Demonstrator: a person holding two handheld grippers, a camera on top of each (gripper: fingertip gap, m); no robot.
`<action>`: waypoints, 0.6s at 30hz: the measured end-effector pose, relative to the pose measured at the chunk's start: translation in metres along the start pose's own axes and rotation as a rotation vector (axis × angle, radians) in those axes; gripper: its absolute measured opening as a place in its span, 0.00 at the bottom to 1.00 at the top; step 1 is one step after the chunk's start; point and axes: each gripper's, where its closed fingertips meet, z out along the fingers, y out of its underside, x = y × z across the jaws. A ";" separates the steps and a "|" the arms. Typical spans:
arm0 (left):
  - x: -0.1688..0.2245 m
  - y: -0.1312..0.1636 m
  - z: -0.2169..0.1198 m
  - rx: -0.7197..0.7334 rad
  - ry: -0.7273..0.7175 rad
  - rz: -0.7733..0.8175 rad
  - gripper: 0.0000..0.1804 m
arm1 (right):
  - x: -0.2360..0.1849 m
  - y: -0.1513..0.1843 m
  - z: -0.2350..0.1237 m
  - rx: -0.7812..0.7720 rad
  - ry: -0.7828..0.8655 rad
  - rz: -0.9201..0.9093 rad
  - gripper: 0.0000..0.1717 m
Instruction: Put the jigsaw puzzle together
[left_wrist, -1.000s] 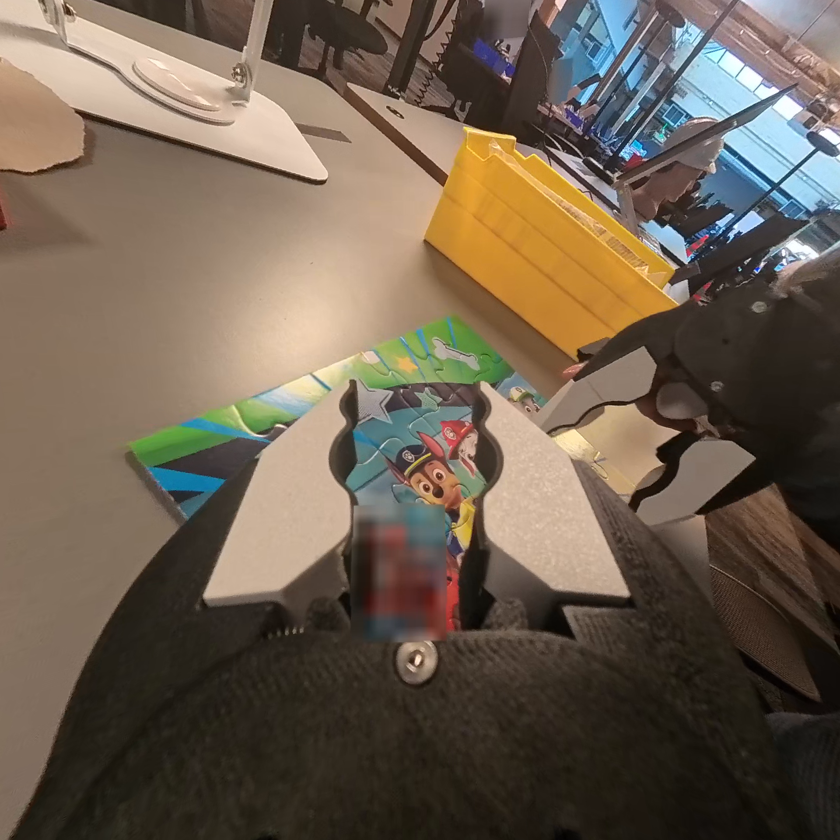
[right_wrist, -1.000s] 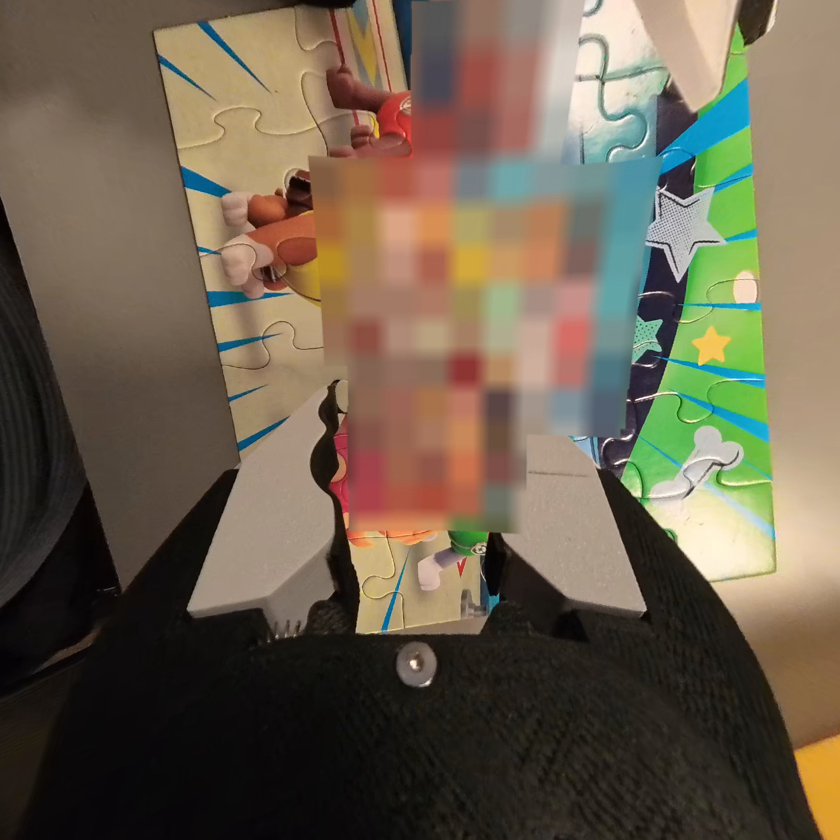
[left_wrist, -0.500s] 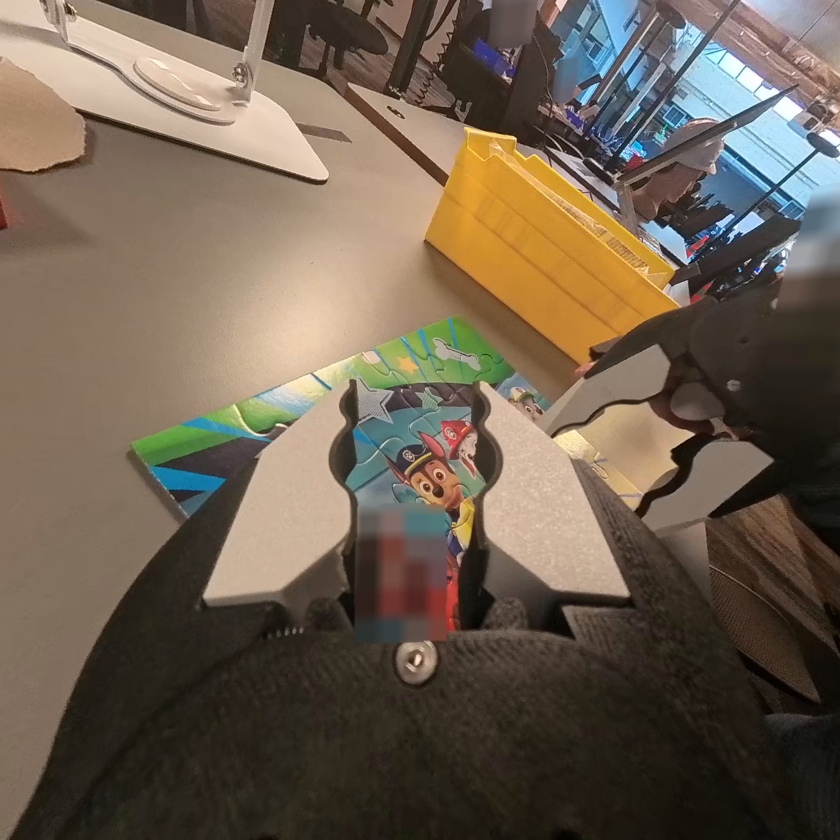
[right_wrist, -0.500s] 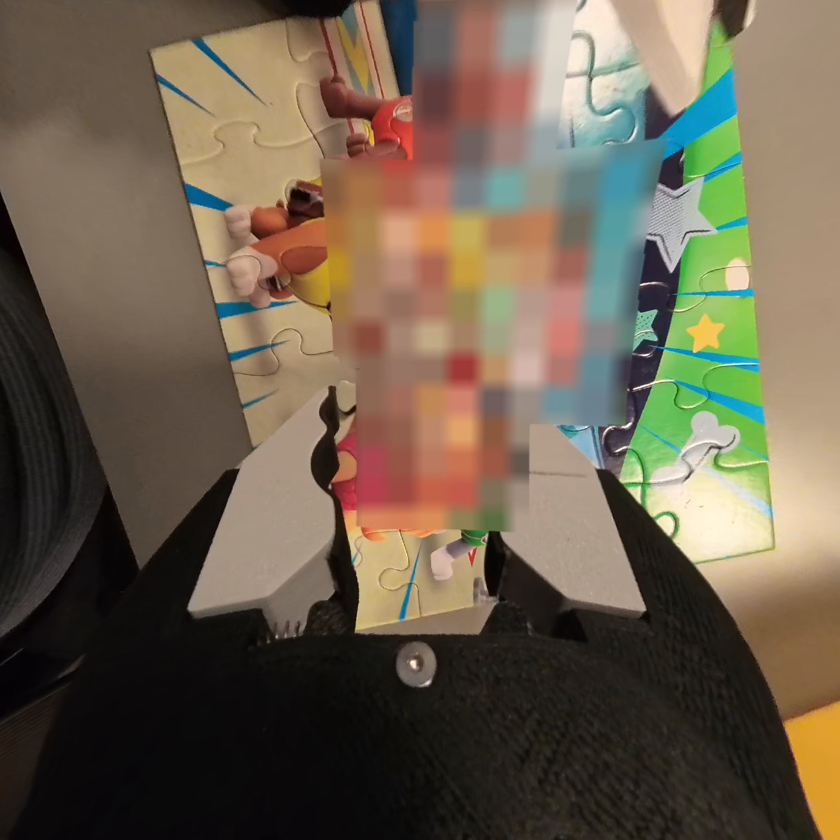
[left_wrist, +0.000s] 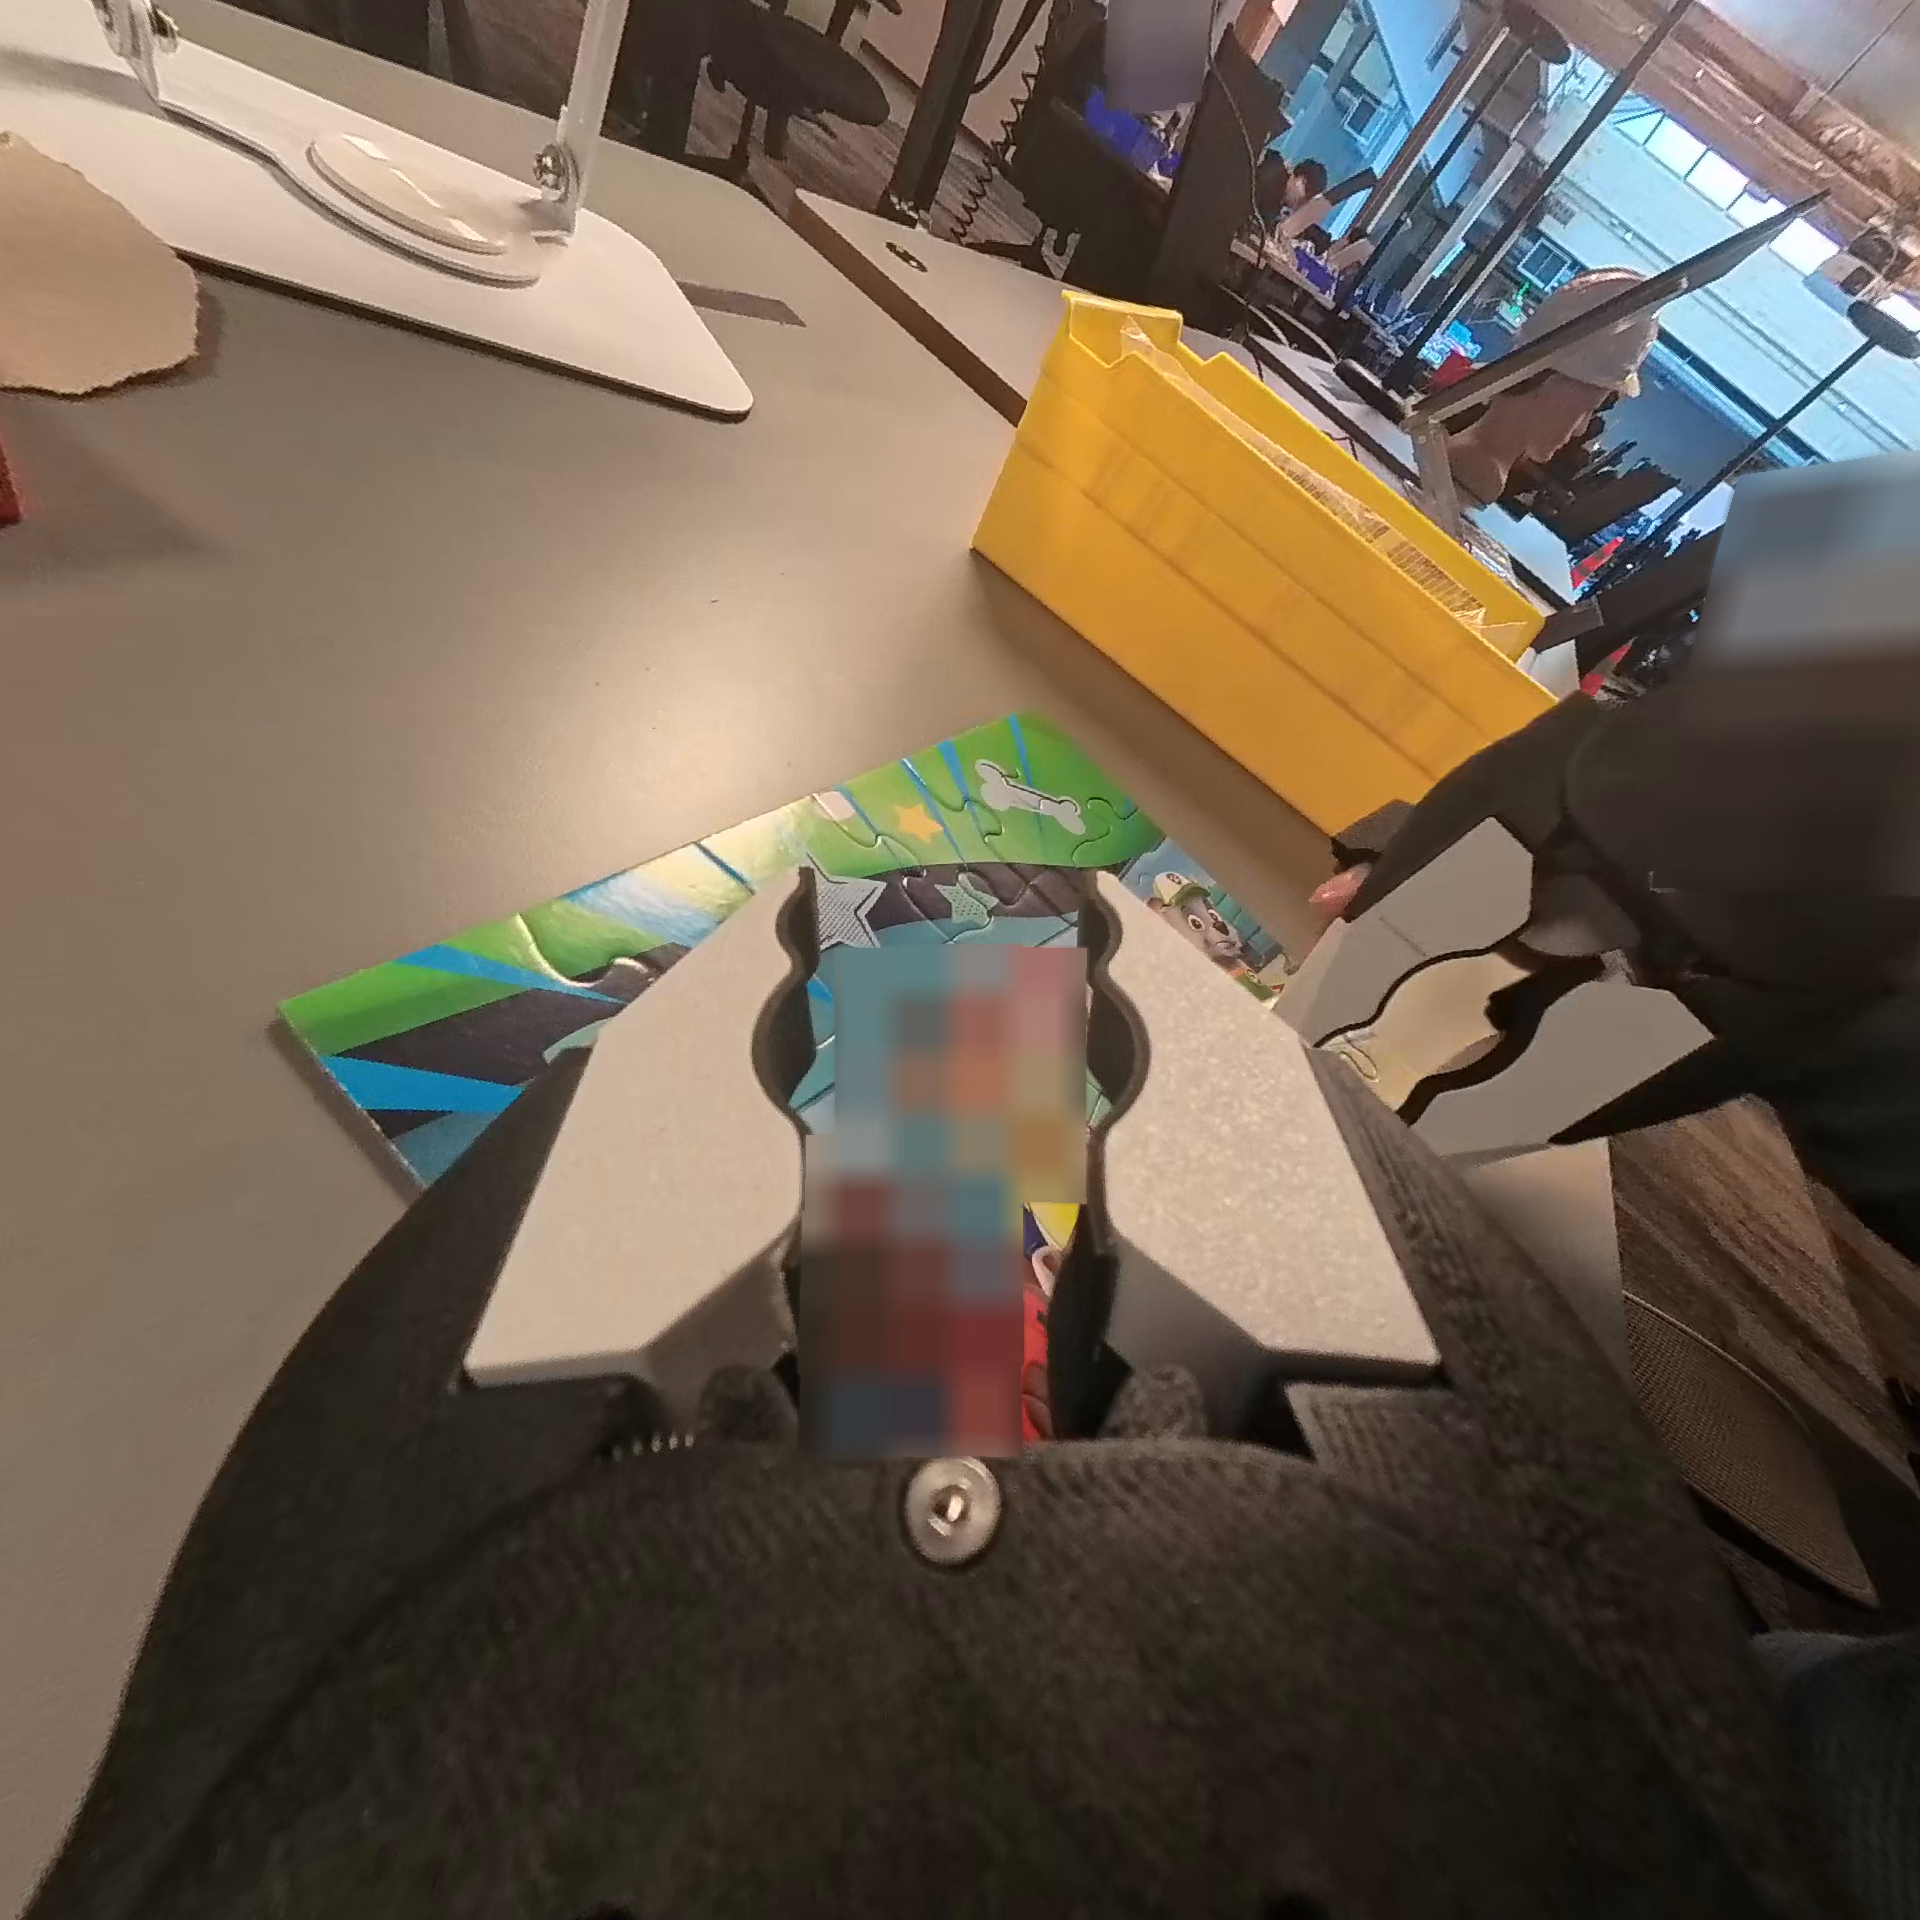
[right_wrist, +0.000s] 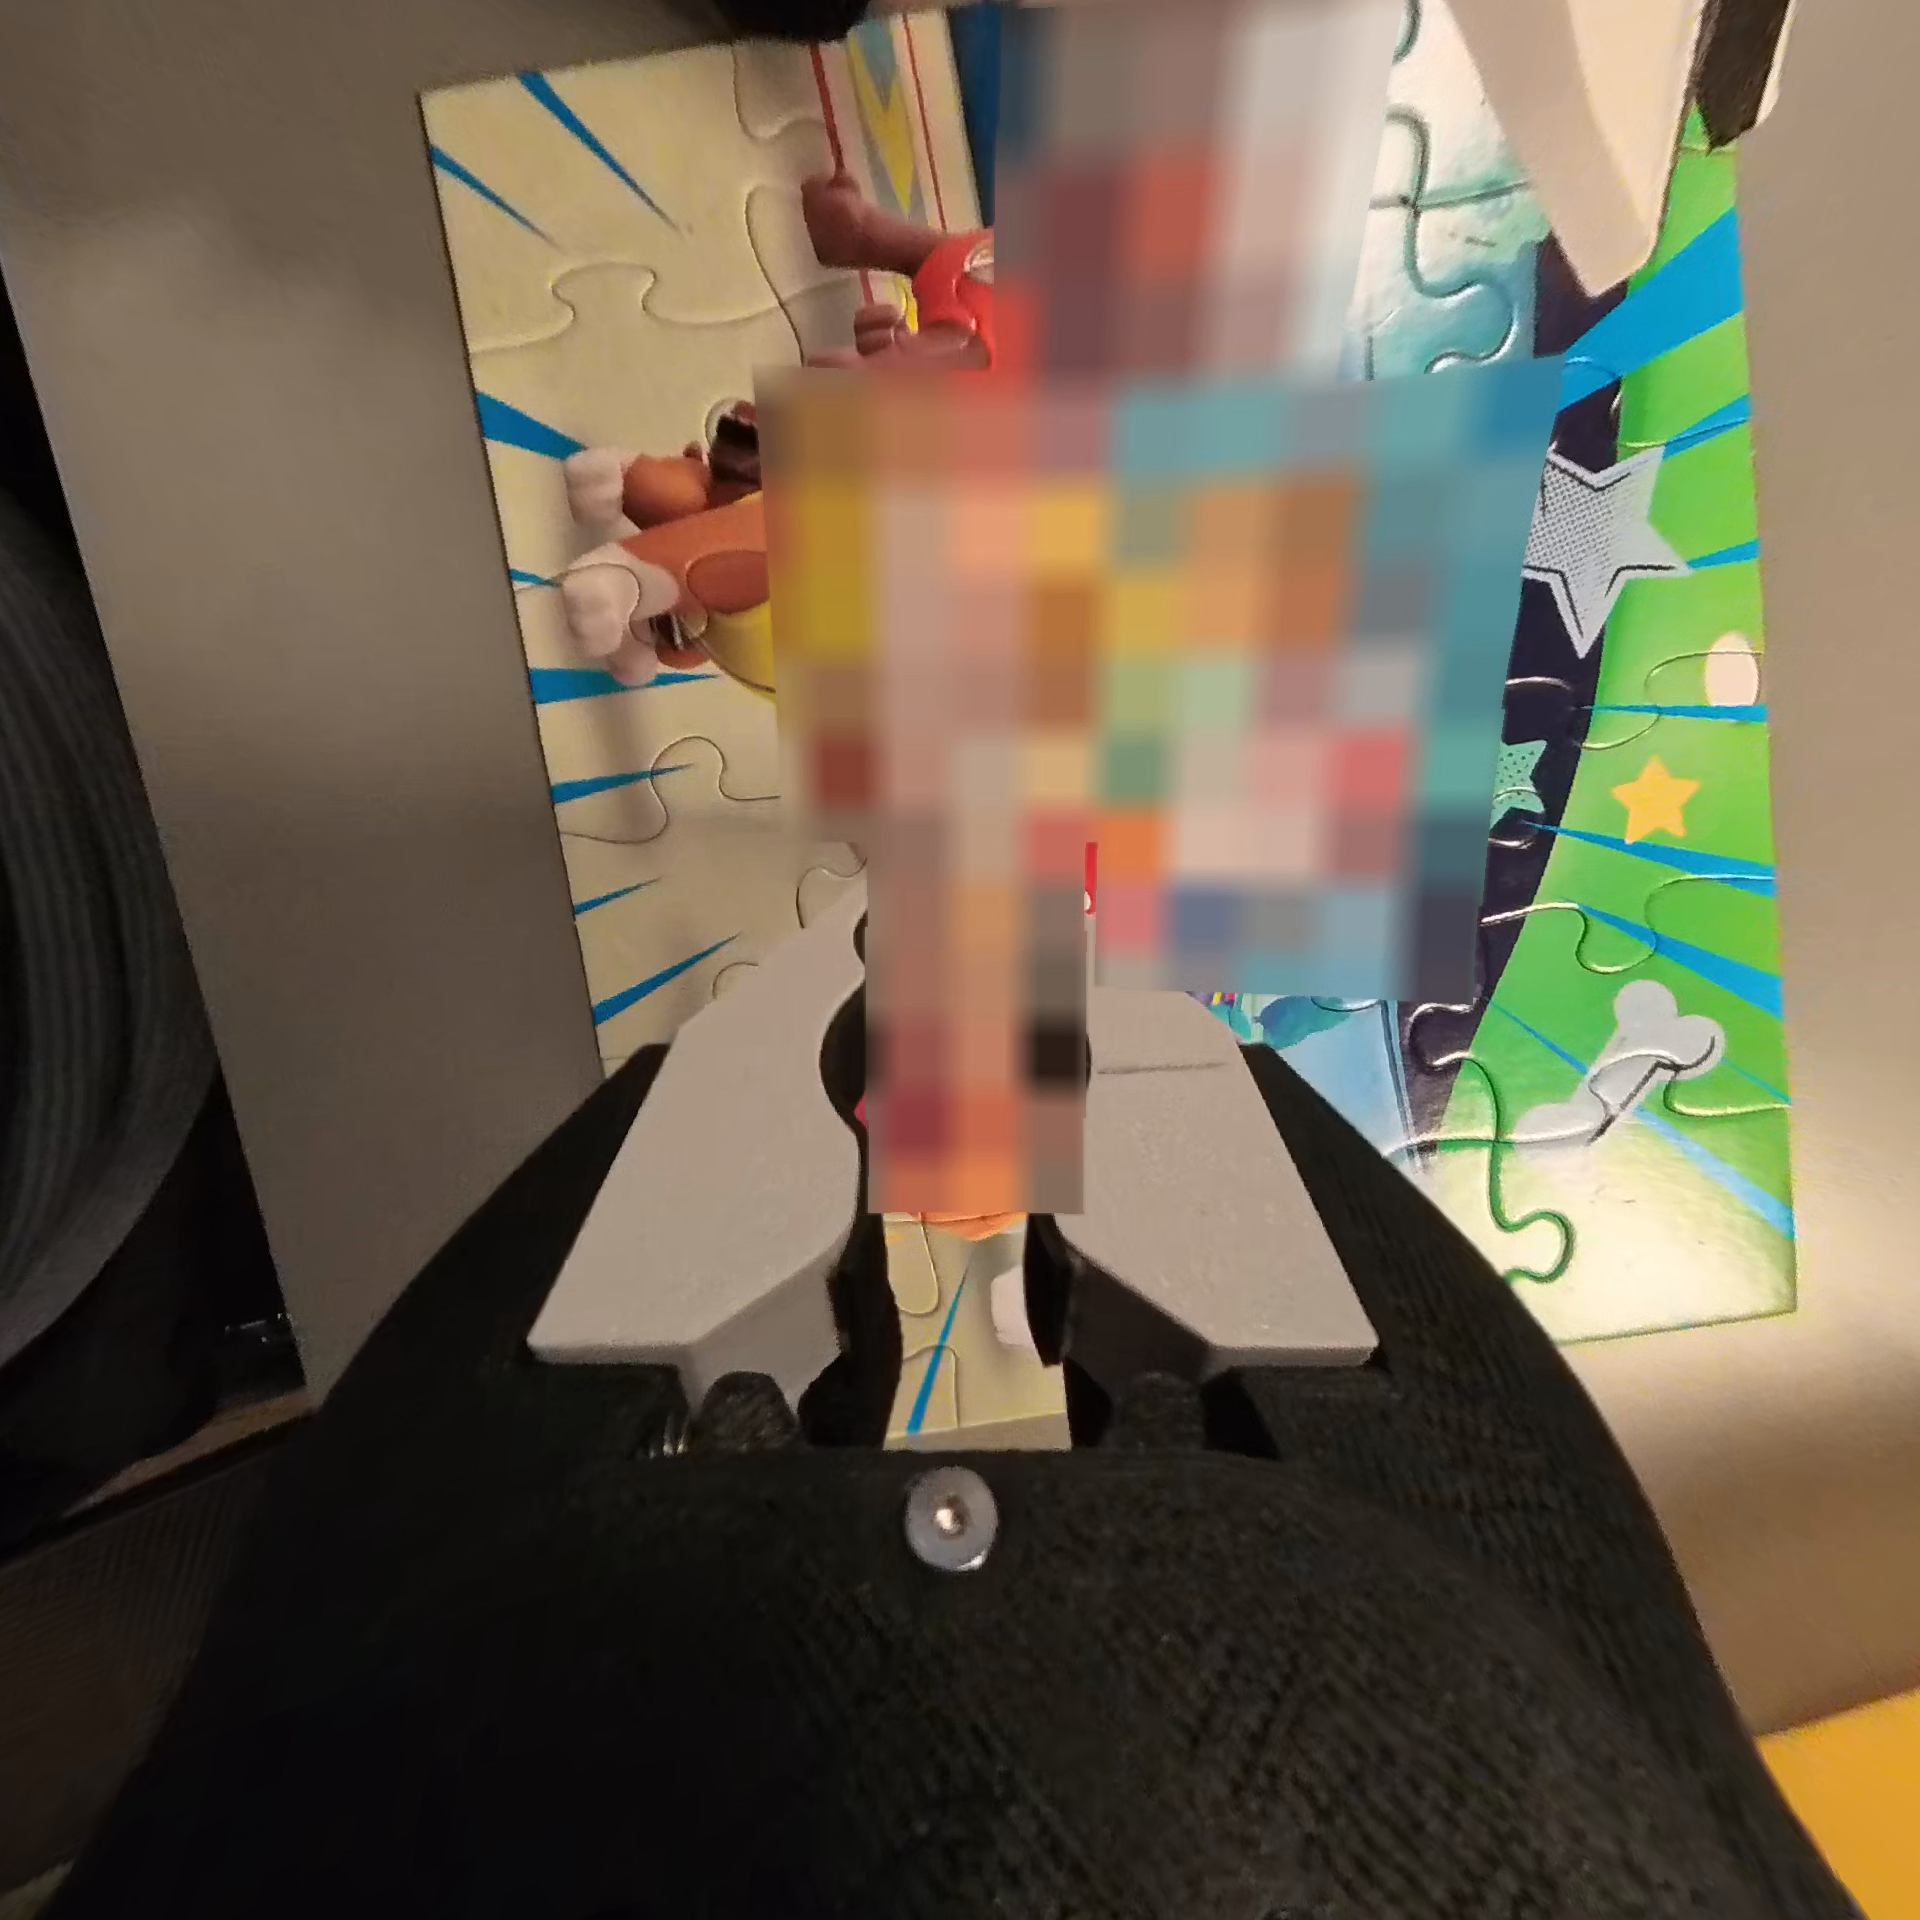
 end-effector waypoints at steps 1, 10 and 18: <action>0.000 0.000 0.000 0.001 0.000 -0.001 0.27 | 0.000 0.001 0.000 -0.011 -0.004 -0.012 0.11; 0.000 0.000 0.000 0.001 -0.001 0.003 0.27 | 0.005 -0.014 0.000 0.034 0.032 -0.006 0.05; 0.000 0.000 0.000 0.004 -0.002 0.005 0.27 | 0.024 -0.012 0.003 0.089 0.093 0.062 0.00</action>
